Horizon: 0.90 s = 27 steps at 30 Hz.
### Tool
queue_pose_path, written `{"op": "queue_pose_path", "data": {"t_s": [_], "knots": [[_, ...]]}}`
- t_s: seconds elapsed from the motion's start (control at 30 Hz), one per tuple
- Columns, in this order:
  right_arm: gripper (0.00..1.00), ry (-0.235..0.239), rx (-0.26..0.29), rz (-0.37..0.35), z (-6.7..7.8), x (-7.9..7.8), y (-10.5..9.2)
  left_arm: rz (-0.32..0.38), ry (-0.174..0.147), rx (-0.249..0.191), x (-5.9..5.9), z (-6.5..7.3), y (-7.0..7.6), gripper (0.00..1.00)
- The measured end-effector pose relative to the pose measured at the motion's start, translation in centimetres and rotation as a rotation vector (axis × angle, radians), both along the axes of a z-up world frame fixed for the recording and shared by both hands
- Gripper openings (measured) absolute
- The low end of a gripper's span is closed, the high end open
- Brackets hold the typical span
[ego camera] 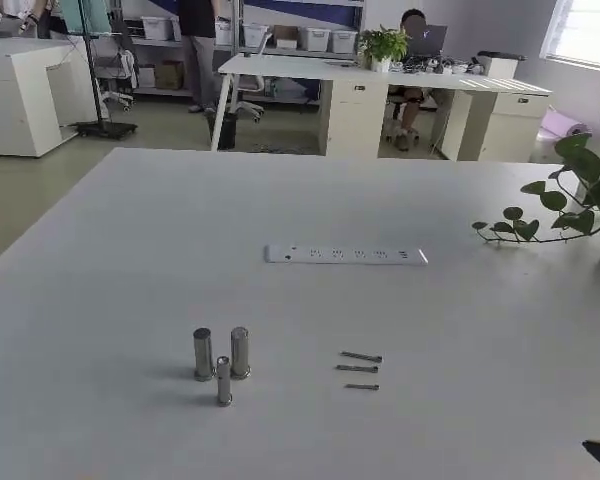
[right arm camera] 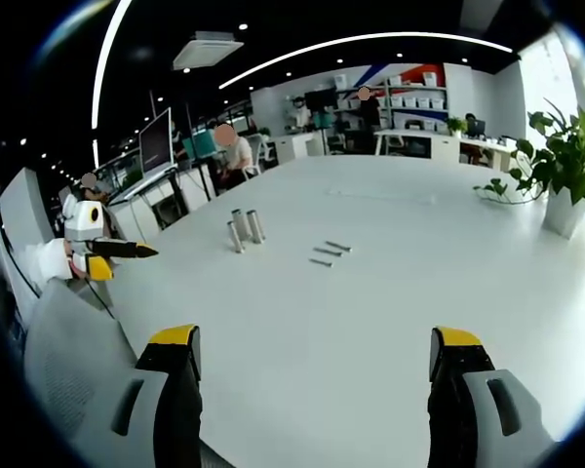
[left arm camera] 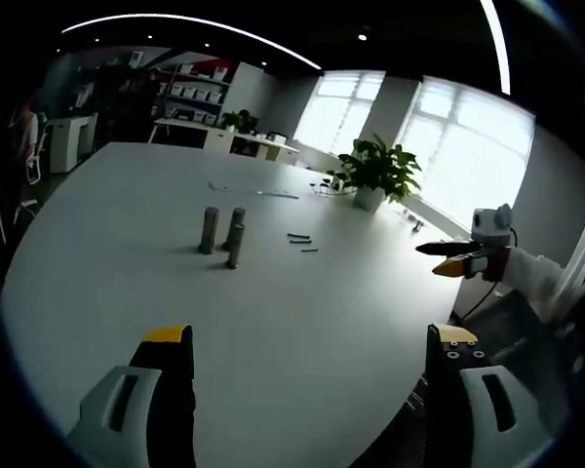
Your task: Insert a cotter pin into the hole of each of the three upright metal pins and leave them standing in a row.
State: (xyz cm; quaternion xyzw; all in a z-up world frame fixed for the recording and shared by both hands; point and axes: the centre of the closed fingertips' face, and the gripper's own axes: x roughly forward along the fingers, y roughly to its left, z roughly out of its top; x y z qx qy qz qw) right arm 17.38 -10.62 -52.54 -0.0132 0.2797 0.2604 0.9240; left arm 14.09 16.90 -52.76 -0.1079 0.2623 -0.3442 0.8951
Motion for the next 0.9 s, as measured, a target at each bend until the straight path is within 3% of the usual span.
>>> {"op": "queue_pose_path", "data": {"t_s": [0.13, 0.33, 0.53, 0.6, 0.9], "knots": [[0.96, -0.002, -0.004, 0.007, 0.1, 0.1, 0.2, -0.004, 0.004, 0.027, 0.0, -0.5, 0.3, 0.99], [0.96, 0.001, -0.013, 0.016, 0.1, 0.1, 0.4, 0.011, 0.03, -0.003, -0.2, -0.6, 0.6, 0.99], [0.96, 0.004, -0.017, 0.019, 0.1, -0.1, 0.6, 0.018, 0.023, 0.01, -0.1, -0.7, 1.2, 0.99], [0.96, 0.004, -0.016, 0.021, 0.0, -0.2, 0.6, 0.028, 0.004, 0.017, 0.1, -0.5, 1.4, 0.99], [0.96, 0.019, -0.021, 0.017, -0.5, -0.5, 0.5, 0.019, 0.008, 0.026, -0.1, -0.7, 1.5, 0.99]]}}
